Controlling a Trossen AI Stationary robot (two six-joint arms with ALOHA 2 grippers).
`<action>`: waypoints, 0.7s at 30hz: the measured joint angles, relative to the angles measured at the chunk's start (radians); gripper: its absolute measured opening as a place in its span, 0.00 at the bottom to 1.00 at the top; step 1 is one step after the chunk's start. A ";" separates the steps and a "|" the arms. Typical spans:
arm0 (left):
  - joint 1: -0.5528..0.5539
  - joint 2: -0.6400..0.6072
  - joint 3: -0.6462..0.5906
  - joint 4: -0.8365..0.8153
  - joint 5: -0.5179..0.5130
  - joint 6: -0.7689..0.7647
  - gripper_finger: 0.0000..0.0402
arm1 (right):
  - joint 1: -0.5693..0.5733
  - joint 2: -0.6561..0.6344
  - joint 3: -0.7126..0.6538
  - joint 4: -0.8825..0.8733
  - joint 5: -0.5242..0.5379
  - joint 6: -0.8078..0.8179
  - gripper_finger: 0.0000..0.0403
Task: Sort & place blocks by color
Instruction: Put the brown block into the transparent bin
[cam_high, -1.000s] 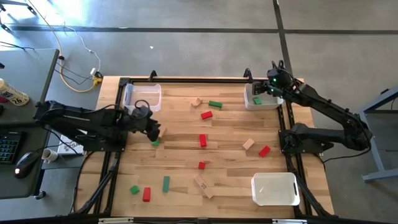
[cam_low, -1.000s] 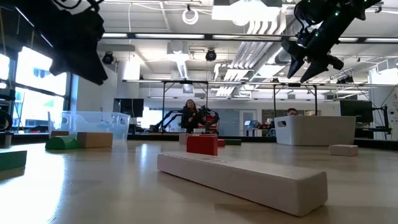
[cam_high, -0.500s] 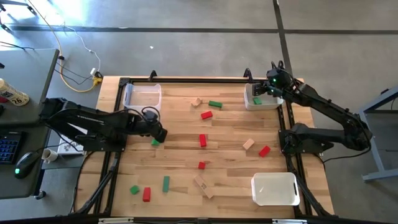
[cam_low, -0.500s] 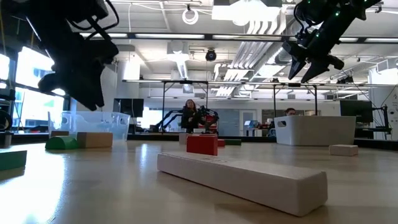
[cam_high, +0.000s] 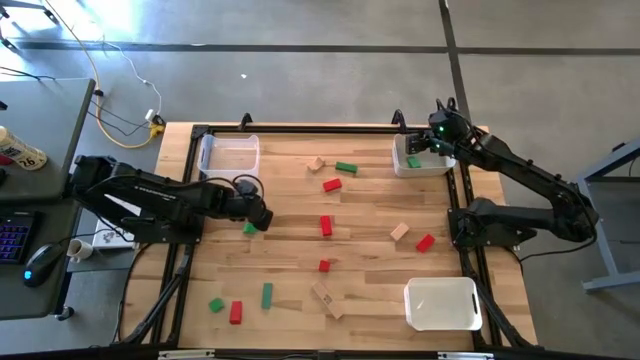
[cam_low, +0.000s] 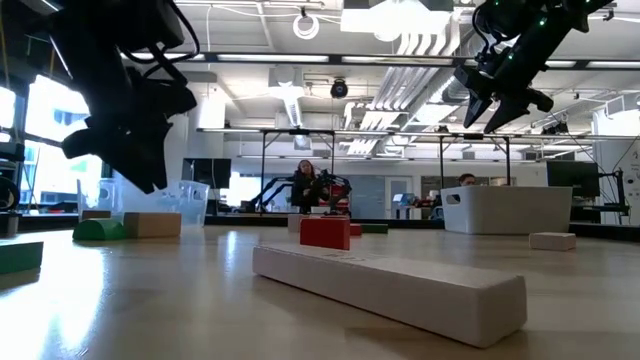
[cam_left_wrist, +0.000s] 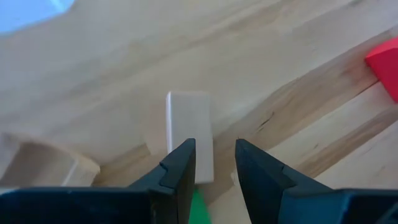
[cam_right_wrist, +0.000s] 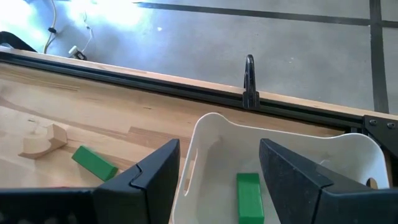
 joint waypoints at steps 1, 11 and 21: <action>0.002 0.000 0.000 0.004 -0.008 0.017 0.25 | 0.000 0.000 0.000 0.000 0.000 0.000 0.52; 0.148 0.000 0.000 0.021 0.172 0.117 0.29 | 0.000 0.000 0.000 -0.007 -0.005 0.000 0.52; 0.238 0.002 0.000 0.024 0.232 0.179 0.47 | 0.000 0.000 0.000 -0.023 -0.005 0.000 0.52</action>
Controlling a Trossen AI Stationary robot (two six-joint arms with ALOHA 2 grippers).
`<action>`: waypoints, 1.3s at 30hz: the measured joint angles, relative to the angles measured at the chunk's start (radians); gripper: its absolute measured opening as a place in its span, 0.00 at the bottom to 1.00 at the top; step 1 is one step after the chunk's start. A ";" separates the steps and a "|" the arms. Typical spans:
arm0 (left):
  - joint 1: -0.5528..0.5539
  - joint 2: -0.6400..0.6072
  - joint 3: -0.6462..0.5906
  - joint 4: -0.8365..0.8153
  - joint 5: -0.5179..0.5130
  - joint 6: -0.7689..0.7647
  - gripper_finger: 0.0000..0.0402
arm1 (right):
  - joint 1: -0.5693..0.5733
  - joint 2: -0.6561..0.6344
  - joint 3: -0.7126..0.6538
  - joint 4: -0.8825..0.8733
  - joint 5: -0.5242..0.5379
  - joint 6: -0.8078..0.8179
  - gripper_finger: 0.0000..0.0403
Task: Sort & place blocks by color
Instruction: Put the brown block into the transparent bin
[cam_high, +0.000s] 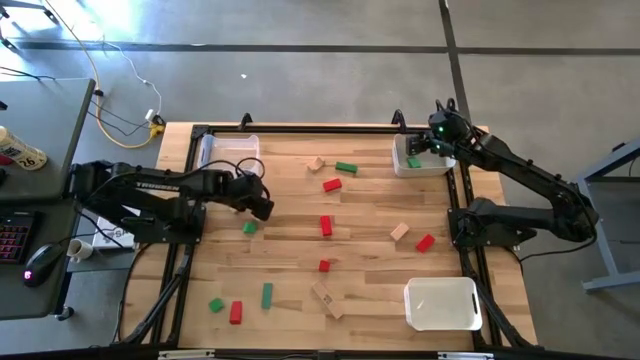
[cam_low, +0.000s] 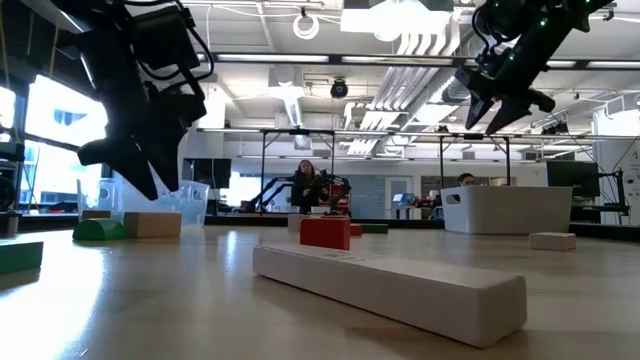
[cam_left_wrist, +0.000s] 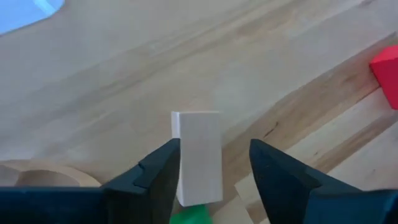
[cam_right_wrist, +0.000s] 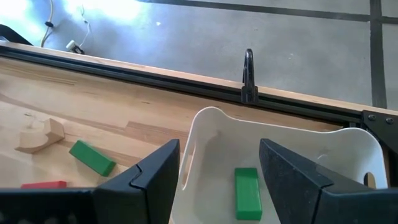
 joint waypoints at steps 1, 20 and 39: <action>0.003 0.005 0.000 0.001 0.000 0.003 0.48 | 0.000 0.000 0.000 -0.003 0.000 0.000 0.52; -0.005 0.184 0.000 0.048 0.000 -0.002 0.49 | 0.000 0.000 0.000 -0.011 0.001 0.004 0.52; -0.003 0.182 -0.001 0.057 -0.008 0.112 0.26 | 0.114 0.000 0.000 0.007 -0.150 0.078 0.52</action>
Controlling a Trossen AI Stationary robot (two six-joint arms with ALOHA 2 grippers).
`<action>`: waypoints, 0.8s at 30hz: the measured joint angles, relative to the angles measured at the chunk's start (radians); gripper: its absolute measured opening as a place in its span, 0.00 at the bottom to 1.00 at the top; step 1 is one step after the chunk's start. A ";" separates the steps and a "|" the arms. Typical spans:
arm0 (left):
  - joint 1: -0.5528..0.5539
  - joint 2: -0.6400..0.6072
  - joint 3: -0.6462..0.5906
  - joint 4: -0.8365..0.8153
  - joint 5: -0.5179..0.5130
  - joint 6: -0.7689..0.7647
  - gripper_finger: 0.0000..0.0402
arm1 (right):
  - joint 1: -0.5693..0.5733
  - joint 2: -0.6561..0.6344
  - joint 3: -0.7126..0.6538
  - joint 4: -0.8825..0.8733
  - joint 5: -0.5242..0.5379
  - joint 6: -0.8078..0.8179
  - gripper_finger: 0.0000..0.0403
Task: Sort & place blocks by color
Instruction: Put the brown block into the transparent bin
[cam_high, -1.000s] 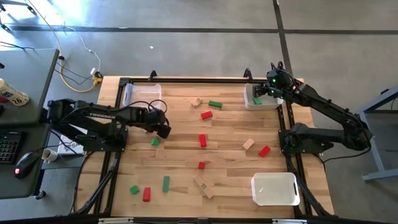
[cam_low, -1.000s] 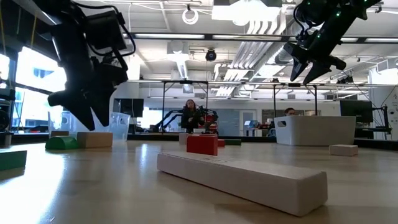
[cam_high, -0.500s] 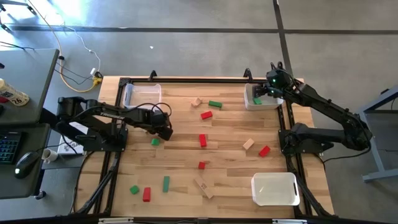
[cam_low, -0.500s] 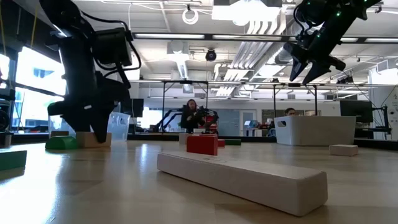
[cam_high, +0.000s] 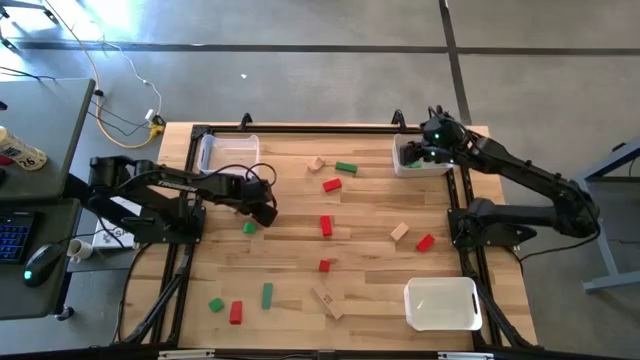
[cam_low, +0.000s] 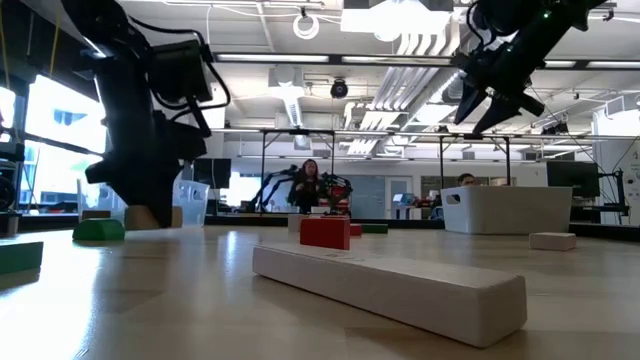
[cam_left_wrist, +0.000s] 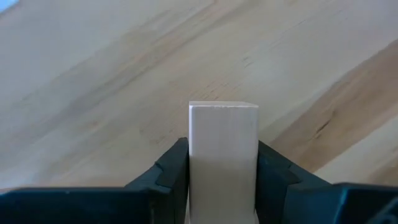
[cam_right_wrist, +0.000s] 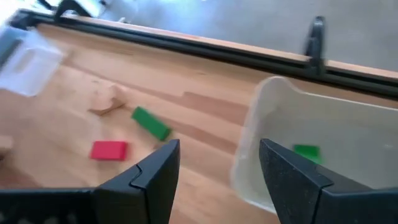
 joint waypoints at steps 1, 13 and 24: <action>0.000 -0.012 0.000 0.001 -0.007 0.009 0.26 | 0.020 0.000 0.000 0.008 0.000 0.002 0.52; 0.047 -0.244 0.000 0.034 -0.194 0.141 0.26 | 0.223 0.000 0.000 0.261 0.000 -0.003 0.52; 0.195 -0.416 0.000 0.062 -0.251 0.350 0.26 | 0.349 0.000 0.000 0.368 0.038 0.012 0.52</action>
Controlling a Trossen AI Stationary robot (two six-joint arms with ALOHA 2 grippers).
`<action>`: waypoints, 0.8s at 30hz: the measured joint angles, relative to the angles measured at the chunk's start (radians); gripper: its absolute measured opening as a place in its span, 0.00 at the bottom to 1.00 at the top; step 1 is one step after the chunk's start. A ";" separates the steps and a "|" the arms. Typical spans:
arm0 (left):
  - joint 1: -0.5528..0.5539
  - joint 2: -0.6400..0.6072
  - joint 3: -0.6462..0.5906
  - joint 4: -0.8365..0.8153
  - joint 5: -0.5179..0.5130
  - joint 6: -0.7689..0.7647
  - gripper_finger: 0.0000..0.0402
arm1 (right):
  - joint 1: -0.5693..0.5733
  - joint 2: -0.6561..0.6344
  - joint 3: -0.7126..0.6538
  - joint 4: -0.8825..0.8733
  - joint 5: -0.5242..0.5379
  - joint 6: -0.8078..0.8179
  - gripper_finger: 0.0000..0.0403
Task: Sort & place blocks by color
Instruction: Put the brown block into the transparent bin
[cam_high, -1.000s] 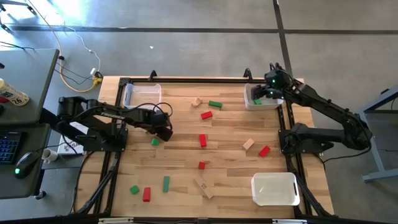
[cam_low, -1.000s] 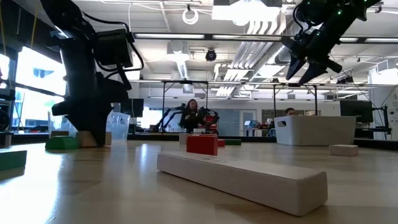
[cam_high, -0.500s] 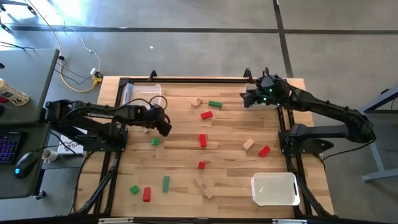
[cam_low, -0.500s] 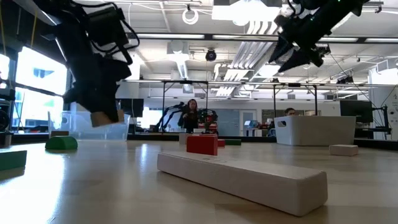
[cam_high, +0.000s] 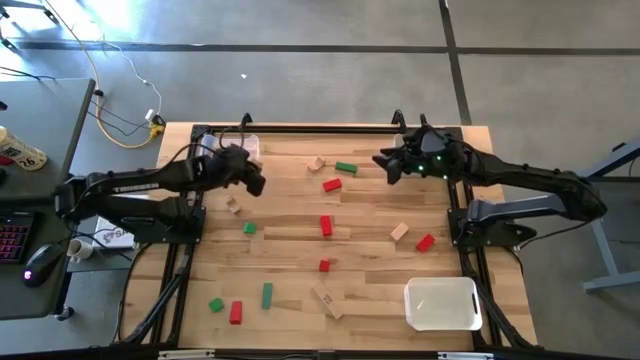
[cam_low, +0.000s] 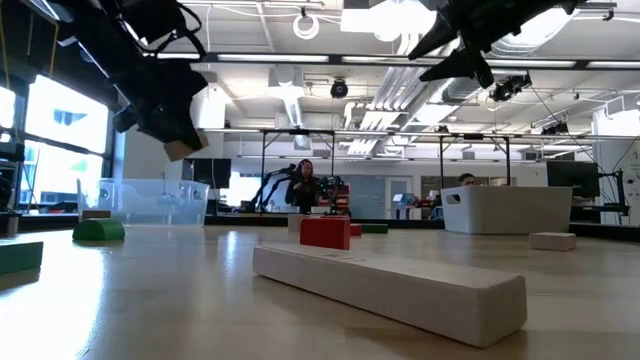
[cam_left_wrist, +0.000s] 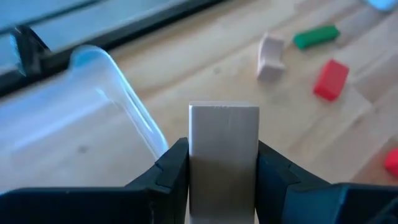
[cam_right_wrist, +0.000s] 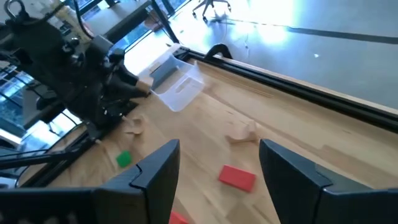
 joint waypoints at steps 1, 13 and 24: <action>0.015 -0.012 0.000 0.008 0.000 0.019 0.26 | 0.011 0.000 0.000 0.000 0.015 0.010 0.52; 0.243 -0.023 0.000 -0.009 -0.006 0.193 0.26 | 0.141 0.086 0.000 0.144 0.092 0.061 0.52; 0.389 0.042 0.000 -0.086 0.052 0.239 0.31 | 0.206 0.260 0.001 0.455 0.037 0.043 0.52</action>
